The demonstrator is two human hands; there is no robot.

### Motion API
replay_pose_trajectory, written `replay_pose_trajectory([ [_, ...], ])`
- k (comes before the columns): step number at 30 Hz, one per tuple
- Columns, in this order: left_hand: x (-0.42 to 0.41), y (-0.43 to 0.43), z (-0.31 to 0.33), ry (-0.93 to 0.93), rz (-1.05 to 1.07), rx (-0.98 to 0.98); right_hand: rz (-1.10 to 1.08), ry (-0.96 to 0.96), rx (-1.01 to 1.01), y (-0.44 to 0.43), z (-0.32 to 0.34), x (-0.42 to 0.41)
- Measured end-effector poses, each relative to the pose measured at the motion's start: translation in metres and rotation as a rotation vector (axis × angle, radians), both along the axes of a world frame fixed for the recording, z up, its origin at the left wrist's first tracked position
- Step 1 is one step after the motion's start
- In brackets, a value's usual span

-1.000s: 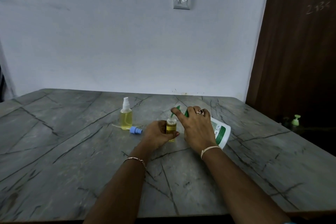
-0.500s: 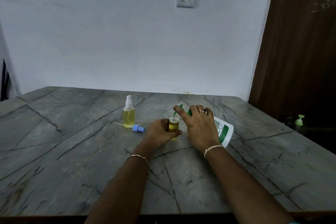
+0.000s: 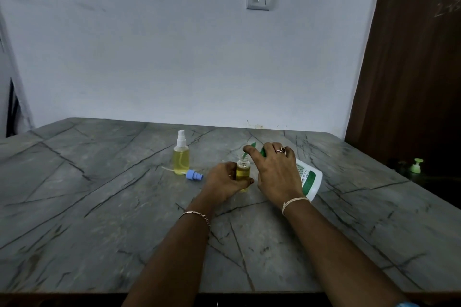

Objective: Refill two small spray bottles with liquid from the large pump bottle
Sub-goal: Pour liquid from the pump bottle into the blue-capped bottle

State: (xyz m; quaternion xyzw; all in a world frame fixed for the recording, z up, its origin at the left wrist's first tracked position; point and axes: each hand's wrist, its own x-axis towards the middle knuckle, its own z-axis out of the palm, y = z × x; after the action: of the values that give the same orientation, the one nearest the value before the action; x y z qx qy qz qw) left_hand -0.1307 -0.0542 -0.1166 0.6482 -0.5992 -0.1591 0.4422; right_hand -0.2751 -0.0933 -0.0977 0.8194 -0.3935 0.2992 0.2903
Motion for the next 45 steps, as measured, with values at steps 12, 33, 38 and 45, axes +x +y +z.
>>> replay_pose_trajectory([
  [12, -0.0015, 0.0016, -0.0005, 0.036, -0.015, 0.016, -0.032, 0.044, 0.022, 0.0003, -0.0008, -0.005],
  [33, -0.0032, 0.0042, 0.0037, -0.04, 0.008, 0.003, -0.025, 0.022, 0.047, 0.0013, 0.0006, -0.0011],
  [38, -0.0024, 0.0033, 0.0024, 0.001, -0.006, 0.003, -0.02, 0.014, 0.06, 0.0025, 0.002, 0.0016],
  [45, -0.001, 0.0014, 0.0007, 0.007, 0.0, 0.007, -0.017, 0.021, 0.002, 0.001, -0.0012, -0.0039],
])
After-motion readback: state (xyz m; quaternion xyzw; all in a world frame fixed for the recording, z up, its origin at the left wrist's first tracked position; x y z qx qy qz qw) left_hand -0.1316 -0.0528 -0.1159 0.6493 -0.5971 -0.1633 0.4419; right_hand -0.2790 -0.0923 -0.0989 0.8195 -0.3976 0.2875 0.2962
